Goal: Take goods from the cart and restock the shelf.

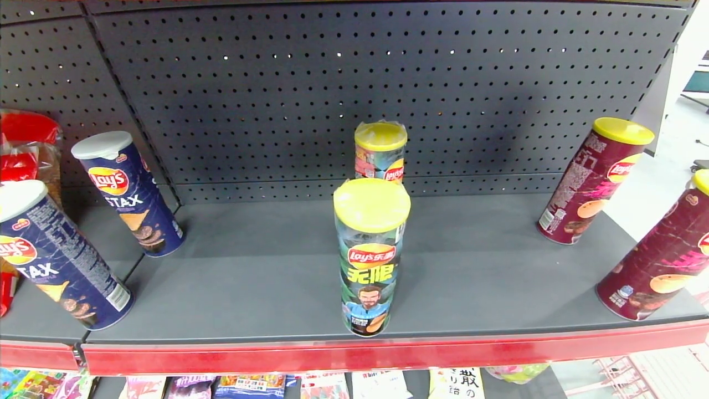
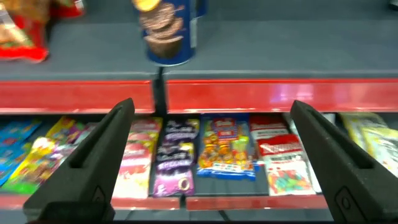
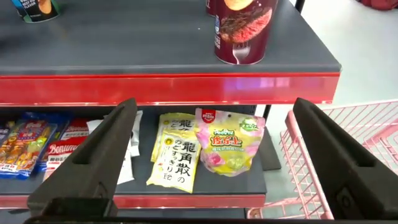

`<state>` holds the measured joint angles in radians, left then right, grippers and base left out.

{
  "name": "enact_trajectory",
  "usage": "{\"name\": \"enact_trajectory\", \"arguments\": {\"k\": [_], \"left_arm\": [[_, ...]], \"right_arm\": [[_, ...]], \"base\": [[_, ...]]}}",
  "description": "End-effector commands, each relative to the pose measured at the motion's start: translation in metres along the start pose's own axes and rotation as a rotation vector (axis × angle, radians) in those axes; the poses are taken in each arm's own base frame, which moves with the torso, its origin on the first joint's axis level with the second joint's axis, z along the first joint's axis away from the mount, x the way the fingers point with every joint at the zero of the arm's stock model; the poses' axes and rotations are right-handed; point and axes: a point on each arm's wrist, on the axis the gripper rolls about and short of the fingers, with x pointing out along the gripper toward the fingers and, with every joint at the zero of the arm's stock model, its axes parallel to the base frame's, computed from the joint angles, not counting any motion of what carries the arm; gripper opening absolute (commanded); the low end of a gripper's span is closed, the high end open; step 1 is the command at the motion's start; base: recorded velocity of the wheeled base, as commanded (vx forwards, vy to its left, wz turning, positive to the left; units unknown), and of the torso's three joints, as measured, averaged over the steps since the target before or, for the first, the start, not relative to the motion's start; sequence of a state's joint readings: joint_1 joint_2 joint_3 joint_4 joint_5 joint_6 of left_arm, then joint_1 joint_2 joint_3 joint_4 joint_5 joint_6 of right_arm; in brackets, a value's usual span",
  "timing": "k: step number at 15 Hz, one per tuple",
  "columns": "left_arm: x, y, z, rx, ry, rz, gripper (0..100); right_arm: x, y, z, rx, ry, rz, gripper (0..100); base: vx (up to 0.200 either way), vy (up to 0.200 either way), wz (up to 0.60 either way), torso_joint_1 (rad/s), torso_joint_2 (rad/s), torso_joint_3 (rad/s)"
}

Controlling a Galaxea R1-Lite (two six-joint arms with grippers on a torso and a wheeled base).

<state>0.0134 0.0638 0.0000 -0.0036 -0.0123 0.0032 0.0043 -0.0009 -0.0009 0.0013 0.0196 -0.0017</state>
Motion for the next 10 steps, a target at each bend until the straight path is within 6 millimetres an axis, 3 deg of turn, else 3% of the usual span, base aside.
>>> {"name": "enact_trajectory", "arguments": {"k": [1,10], "left_arm": [[-0.0048,0.0002,-0.0015,0.001,-0.065,-0.010,100],[-0.0048,0.0002,-0.0015,0.001,-0.065,-0.012,100]], "right_arm": [[0.0000,0.0000,0.0002,0.000,0.000,0.001,100],[0.0000,-0.0002,0.0000,-0.001,0.002,-0.008,100]], "base": [[0.000,0.000,0.00,0.000,0.00,0.000],[0.000,0.000,0.00,0.000,0.00,0.000]]}}
